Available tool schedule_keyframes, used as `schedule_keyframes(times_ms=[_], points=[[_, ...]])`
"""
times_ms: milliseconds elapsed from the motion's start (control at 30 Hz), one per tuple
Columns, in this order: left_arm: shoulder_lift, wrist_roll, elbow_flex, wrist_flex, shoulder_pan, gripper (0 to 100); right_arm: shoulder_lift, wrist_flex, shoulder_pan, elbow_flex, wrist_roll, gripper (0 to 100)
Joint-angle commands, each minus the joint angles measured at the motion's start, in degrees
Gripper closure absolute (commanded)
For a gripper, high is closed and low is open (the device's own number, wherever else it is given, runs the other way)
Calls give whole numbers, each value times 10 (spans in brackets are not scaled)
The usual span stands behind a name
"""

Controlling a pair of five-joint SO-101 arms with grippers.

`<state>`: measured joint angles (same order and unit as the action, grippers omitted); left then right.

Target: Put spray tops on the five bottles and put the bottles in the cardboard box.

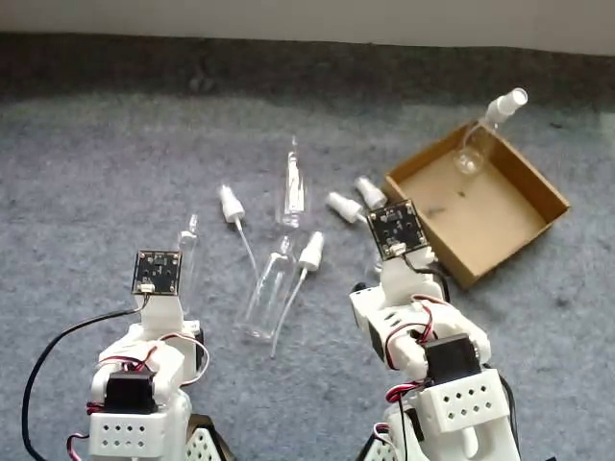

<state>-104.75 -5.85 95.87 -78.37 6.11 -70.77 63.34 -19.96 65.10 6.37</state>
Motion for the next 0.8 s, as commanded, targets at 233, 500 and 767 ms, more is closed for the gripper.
schedule_keyframes(times_ms=[233, 500, 767], points=[[0, 1, 13, 9, 4, 995, -11, -58, 7, 37, -6, 792], [0, 1, 13, 9, 4, 995, -12, -59, 7, 39, -6, 792], [0, 1, 13, 9, 4, 995, -9, -92, 7, 47, -6, 792]])
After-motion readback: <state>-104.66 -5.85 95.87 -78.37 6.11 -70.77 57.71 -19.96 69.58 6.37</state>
